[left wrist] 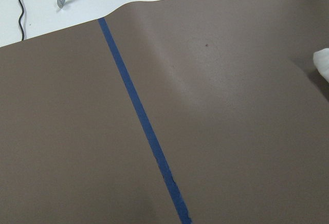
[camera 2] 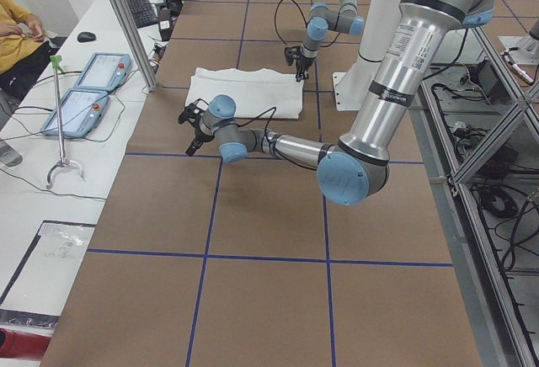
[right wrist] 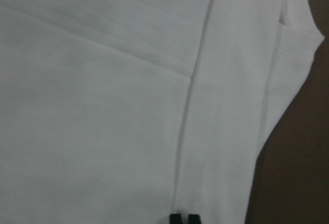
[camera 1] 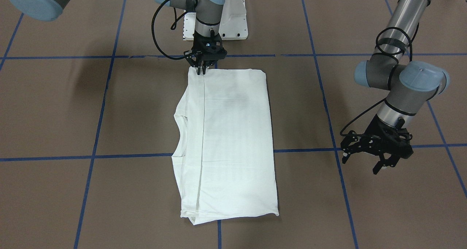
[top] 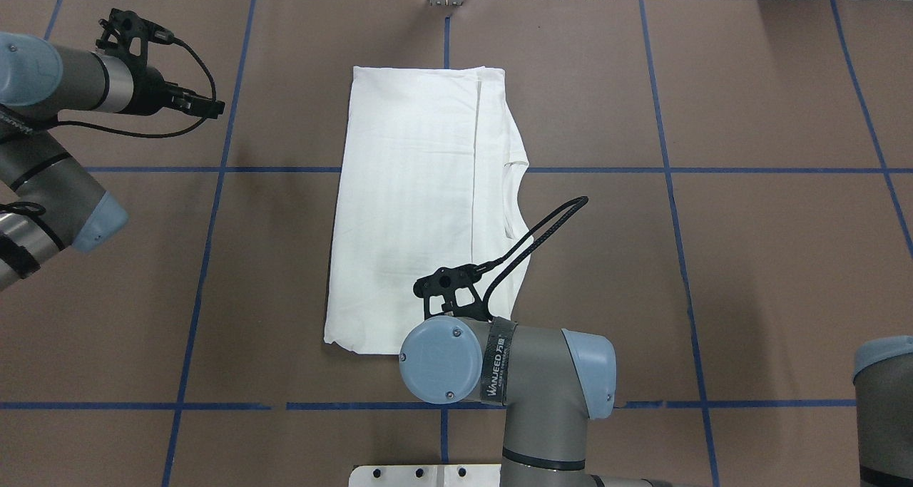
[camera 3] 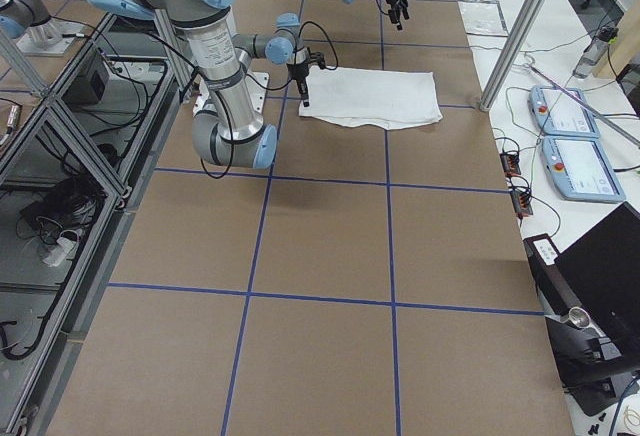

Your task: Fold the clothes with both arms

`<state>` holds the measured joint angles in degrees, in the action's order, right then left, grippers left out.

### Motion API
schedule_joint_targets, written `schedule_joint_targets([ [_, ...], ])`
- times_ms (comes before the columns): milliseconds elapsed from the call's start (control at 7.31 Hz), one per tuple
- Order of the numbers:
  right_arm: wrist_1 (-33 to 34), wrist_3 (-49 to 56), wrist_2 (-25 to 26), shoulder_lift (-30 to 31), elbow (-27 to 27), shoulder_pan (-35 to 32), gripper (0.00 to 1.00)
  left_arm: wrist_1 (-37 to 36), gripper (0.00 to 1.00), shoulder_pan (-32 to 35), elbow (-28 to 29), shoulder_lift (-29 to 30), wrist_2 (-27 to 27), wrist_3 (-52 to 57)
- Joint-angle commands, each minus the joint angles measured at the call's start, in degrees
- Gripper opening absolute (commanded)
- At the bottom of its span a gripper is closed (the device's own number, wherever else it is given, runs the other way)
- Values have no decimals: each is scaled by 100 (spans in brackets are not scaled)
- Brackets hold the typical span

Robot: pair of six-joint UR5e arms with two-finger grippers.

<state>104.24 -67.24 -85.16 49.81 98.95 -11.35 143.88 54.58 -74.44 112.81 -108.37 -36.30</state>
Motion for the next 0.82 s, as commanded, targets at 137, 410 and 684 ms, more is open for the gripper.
schedule_joint_targets([
  [137,235,0,0,212,463,-8,0,0,100,0,-9,4,0,0],
  [410,553,-69,35,773,1123,-43,0,9,100,-9,-9,4,-9,-157],
  [684,510,-393,70,1152,1205,-8,0,9,100,0,-17,12,-9,-167],
])
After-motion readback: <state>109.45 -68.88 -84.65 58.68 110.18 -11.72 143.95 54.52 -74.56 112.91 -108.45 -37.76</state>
